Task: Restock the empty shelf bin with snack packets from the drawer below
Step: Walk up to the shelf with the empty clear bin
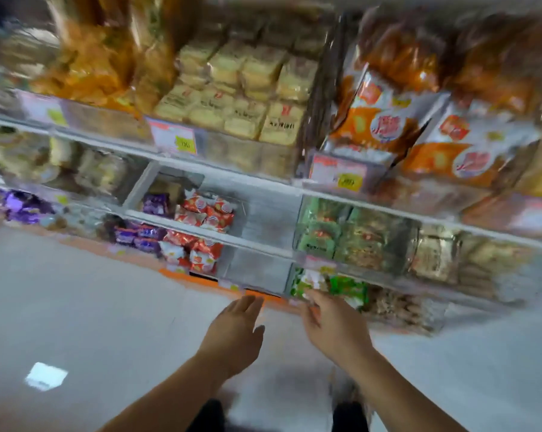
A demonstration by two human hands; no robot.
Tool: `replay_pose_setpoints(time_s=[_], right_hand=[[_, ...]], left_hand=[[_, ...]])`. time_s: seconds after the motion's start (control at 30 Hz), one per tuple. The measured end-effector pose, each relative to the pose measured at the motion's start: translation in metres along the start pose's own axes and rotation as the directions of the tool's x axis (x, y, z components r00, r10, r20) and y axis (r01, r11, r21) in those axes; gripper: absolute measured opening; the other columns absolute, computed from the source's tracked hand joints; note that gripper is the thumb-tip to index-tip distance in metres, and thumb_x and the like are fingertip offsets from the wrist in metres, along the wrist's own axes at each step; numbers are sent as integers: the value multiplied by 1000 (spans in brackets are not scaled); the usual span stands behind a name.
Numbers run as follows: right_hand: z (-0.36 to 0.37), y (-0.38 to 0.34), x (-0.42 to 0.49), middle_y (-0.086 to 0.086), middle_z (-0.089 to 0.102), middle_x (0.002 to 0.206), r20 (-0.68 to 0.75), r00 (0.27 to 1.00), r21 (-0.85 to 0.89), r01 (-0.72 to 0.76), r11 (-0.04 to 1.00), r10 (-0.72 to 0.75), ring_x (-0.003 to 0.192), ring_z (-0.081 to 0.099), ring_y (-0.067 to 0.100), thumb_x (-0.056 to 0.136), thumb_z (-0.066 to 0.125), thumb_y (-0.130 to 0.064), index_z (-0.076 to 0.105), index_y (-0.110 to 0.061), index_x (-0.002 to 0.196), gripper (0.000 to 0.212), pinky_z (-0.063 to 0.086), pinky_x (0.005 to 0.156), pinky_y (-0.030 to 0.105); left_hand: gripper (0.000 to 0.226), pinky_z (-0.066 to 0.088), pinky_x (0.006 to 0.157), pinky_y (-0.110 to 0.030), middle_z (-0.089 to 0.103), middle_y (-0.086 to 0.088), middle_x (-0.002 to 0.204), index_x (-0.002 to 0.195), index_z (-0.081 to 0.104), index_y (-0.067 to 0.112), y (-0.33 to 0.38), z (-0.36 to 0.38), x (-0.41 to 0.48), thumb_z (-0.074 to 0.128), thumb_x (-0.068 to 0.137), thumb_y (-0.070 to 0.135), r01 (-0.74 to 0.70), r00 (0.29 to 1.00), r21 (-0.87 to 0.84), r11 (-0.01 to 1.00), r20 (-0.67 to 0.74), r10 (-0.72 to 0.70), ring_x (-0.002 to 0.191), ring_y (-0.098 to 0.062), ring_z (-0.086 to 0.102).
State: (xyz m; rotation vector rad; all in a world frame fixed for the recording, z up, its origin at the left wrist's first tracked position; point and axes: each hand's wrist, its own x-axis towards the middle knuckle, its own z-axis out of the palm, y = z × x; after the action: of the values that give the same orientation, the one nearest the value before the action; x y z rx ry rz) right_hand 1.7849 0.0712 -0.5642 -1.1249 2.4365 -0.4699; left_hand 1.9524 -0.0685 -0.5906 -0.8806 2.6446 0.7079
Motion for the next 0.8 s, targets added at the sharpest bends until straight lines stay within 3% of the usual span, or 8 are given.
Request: replay_pose_setpoints(time_s=[0.13, 0.2, 0.33, 0.53, 0.63, 0.8], right_hand=[[60, 18, -5, -7, 73, 109, -35, 990, 104, -132, 986, 137, 101, 68, 20, 92, 64, -36, 70, -32, 119, 28, 53, 77, 33], [97, 37, -2, -9, 73, 110, -76, 985, 151, -143, 978, 156, 102, 68, 17, 90, 68, -30, 71, -32, 119, 29, 53, 78, 31], [196, 100, 11, -9, 70, 117, -88, 980, 181, -160, 970, 178, 112, 65, 16, 94, 63, -34, 68, -29, 125, 32, 50, 83, 30], [335, 168, 43, -13, 68, 122, -205, 977, 207, -11, 978, 54, 111, 64, 14, 90, 48, -49, 67, -32, 125, 43, 54, 88, 31], [375, 182, 65, -13, 63, 132, -233, 972, 206, 80, 975, -31, 120, 59, 10, 92, 50, -42, 64, -29, 132, 43, 51, 96, 28], [401, 186, 77, -11, 54, 146, -308, 947, 101, 125, 987, -88, 135, 48, 11, 96, 59, -33, 58, -27, 142, 46, 45, 110, 34]], left_hand=[[62, 35, 116, -32, 37, 4, 159, 157, 33, 22, -36, 38, 14, 48, 100, 41, -83, 996, 61, 995, 41, 80, 145, -19, 36], [63, 33, 117, -31, 34, 5, 161, 158, 31, 22, -49, 69, 28, 47, 100, 41, -104, 994, 59, 993, 36, 102, 146, -19, 34], [62, 35, 117, -34, 31, 3, 163, 157, 31, 23, -73, 162, 79, 48, 100, 41, -142, 990, 73, 987, 19, 141, 148, -21, 32], [57, 48, 106, -43, 34, -5, 161, 147, 44, 20, -121, 295, 158, 54, 94, 40, -271, 952, 136, 953, -108, 287, 145, -27, 37], [50, 50, 104, -40, 47, -9, 148, 133, 55, 15, -144, 324, 183, 63, 87, 33, -375, 880, 236, 896, -212, 424, 134, -30, 48], [58, 47, 106, -39, 60, -13, 133, 135, 58, 8, -163, 338, 208, 65, 85, 35, -411, 824, 275, 869, -297, 483, 123, -34, 57]])
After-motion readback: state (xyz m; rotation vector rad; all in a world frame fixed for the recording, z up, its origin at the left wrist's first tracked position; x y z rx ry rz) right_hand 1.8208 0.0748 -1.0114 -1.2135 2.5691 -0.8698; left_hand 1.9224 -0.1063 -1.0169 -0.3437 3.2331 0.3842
